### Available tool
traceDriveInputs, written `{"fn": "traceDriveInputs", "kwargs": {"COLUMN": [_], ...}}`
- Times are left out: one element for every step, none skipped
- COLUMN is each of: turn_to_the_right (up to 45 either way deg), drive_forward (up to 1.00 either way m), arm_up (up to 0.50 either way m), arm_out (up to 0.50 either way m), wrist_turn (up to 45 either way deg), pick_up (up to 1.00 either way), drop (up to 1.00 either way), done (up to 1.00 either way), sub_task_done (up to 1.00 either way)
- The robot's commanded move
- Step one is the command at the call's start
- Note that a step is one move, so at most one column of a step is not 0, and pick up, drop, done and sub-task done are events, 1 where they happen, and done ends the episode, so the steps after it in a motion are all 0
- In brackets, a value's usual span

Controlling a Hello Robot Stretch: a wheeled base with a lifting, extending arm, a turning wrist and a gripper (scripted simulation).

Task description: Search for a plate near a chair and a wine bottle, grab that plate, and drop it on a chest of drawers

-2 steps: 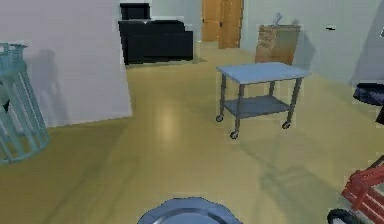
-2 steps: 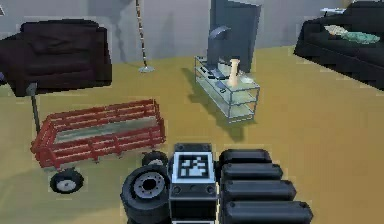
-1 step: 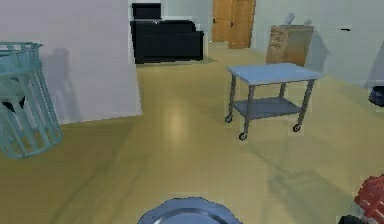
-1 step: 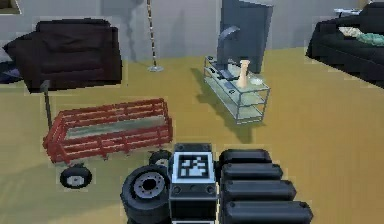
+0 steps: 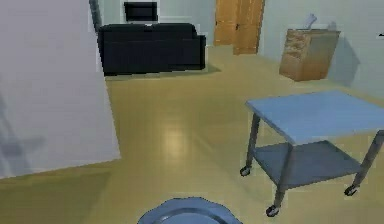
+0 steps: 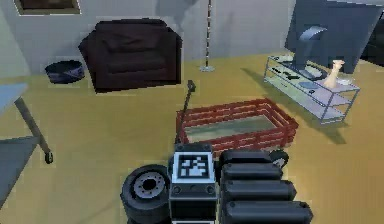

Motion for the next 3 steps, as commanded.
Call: {"fn": "traceDriveInputs", "kwargs": {"turn_to_the_right": [-3.0,0.0,0.0], "drive_forward": [0.0,1.0,0.75], "arm_up": [0.0,0.0,0.0], "arm_out": [0.0,0.0,0.0], "wrist_turn": [0.0,0.0,0.0], "pick_up": [0.0,0.0,0.0], "drop": [0.0,0.0,0.0], "done": [0.0,0.0,0.0], "sub_task_done": [0.0,0.0,0.0]}}
